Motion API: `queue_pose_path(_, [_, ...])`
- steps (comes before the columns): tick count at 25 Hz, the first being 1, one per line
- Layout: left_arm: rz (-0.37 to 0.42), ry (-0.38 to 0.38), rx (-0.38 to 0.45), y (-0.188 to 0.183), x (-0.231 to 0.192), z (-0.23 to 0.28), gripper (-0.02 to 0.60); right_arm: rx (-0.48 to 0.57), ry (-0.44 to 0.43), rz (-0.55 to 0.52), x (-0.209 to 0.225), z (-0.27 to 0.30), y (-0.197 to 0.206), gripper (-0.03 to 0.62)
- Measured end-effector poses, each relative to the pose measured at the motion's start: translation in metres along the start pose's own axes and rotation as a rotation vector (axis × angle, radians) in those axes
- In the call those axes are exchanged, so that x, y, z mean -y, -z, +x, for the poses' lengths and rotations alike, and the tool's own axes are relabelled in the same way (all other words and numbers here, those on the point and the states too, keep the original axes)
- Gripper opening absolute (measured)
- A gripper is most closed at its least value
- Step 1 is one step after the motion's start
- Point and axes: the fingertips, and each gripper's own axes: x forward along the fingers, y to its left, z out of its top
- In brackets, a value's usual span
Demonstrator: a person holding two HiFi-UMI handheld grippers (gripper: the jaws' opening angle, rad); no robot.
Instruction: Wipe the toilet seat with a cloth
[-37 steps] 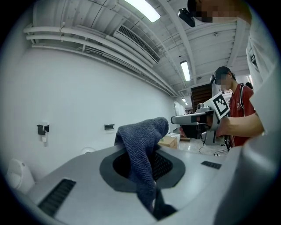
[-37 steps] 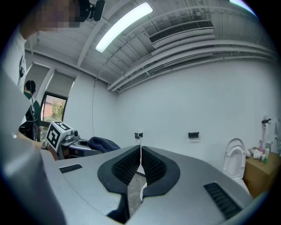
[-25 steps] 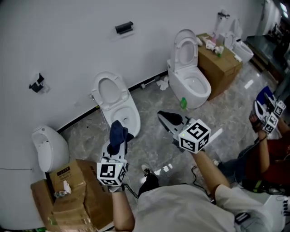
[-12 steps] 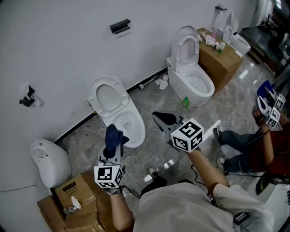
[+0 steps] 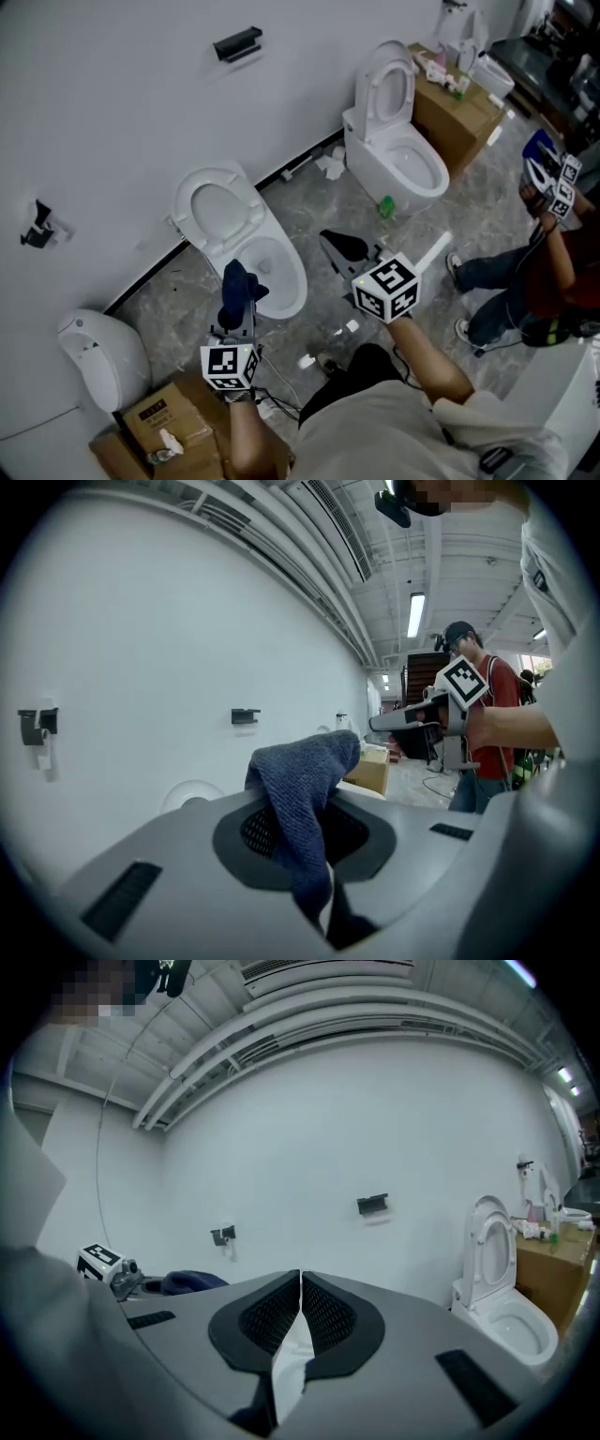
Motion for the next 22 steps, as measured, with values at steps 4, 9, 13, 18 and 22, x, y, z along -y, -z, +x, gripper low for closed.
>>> queue_pose_path(4, [-0.020,-0.015,-0.026,0.025,-0.018,0.038,0.041,0.009,0.006,-0.023,0.018,0.022,0.013,0.029])
queue_pose_path(9, [-0.051,-0.013,-0.037,0.056,-0.041,0.088,0.041,-0.038,-0.021,-0.102,0.039,0.066,0.048,0.029])
queue_pose_path(13, [-0.075,-0.044,-0.019,0.078,-0.068,0.137,0.041,-0.038,-0.023,-0.131,0.066,0.107,0.075,0.029])
queue_pose_path(18, [-0.090,-0.061,-0.030,0.124,-0.100,0.205,0.041,-0.014,-0.007,-0.084,0.106,0.160,0.118,0.029])
queue_pose_path(22, [-0.091,-0.058,-0.067,0.173,-0.121,0.259,0.042,-0.035,-0.023,-0.099,0.127,0.195,0.156,0.029])
